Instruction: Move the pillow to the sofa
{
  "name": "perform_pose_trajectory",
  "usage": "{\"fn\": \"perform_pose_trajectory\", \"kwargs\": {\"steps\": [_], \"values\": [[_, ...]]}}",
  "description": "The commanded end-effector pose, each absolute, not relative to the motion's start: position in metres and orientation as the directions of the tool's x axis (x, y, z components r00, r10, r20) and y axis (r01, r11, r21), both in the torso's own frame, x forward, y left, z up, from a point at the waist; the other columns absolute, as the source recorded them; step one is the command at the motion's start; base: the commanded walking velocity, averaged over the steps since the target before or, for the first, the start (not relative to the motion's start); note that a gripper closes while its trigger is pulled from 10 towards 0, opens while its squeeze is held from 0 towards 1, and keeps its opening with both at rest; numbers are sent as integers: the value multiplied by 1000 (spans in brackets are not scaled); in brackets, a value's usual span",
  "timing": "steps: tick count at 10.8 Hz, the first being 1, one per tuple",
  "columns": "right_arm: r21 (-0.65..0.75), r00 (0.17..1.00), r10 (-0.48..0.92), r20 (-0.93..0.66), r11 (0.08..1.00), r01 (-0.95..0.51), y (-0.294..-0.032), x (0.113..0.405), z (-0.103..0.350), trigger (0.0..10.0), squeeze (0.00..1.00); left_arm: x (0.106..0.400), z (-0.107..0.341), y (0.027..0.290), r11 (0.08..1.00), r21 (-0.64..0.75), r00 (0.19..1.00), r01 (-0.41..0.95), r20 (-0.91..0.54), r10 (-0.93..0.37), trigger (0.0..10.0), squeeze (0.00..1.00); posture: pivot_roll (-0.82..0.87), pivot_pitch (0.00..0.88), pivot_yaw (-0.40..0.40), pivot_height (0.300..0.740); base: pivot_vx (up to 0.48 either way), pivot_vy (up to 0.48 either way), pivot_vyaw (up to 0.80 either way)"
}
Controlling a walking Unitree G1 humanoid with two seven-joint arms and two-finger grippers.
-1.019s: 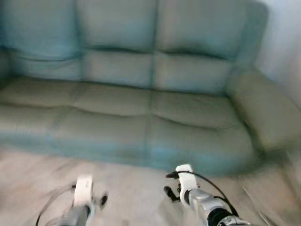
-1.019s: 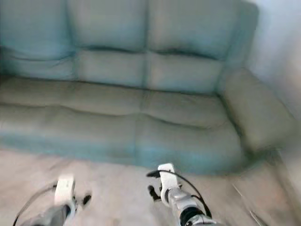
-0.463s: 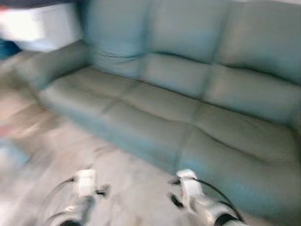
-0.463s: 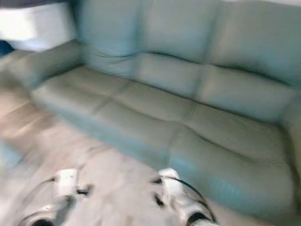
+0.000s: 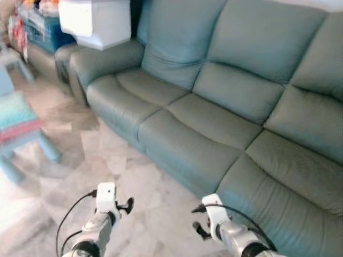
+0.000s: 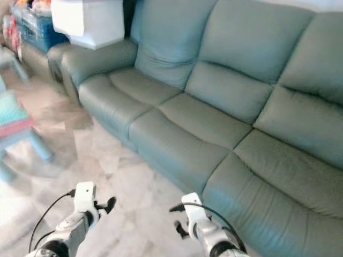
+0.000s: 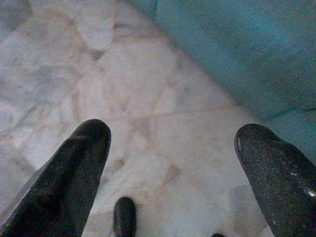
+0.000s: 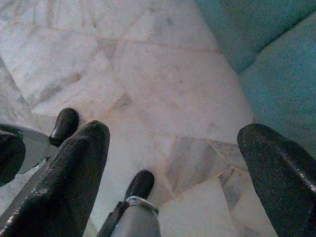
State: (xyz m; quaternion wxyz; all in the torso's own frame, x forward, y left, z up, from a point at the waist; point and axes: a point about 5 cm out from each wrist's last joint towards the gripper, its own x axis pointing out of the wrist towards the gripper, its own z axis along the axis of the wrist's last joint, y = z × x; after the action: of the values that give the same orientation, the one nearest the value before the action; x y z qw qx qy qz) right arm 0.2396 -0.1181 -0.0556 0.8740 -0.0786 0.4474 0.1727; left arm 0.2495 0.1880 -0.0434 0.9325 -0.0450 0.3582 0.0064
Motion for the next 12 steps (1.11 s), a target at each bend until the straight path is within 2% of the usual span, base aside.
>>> {"fn": "perform_pose_trajectory", "kwargs": {"steps": [1, 2, 4, 5, 7, 12], "values": [[25, 549, 240, -801, 929, -370, -114, 244, -52, 10000, 0, 250, -42, 196, 998, -28, 731, -60, -682, 25, 10000, 0, -86, 0, -45, 740, 0, 0, 0], [36, 552, 242, -798, 933, -357, -114, 244, -52, 10000, 0, 248, -44, 196, 996, -60, 719, -72, -695, 10, 10000, 0, -96, 0, -42, 740, 0, 0, 0], [62, 558, 243, -793, 945, -323, -115, 246, -51, 10000, 0, 247, -46, 191, 999, -41, 707, -17, -707, -17, 10000, 0, -98, 28, -35, 740, 0, 0, 0], [64, 557, 244, -794, 945, -322, -115, 246, -51, 10000, 0, 247, -45, 193, 999, -36, 706, -38, -708, 1, 10000, 0, -98, 30, -35, 740, 0, 0, 469], [48, 552, 259, -792, 929, -366, -113, 249, -49, 10000, 0, 246, -46, 197, 999, -18, 698, -38, -716, 14, 10000, 0, -101, 51, -34, 740, 0, 0, 800], [39, 555, 256, -791, 927, -373, -114, 251, -47, 10000, 0, 246, -46, 197, 999, -13, 689, -49, -725, 25, 10000, 0, -108, 66, -33, 740, 0, 0, 800]]}}
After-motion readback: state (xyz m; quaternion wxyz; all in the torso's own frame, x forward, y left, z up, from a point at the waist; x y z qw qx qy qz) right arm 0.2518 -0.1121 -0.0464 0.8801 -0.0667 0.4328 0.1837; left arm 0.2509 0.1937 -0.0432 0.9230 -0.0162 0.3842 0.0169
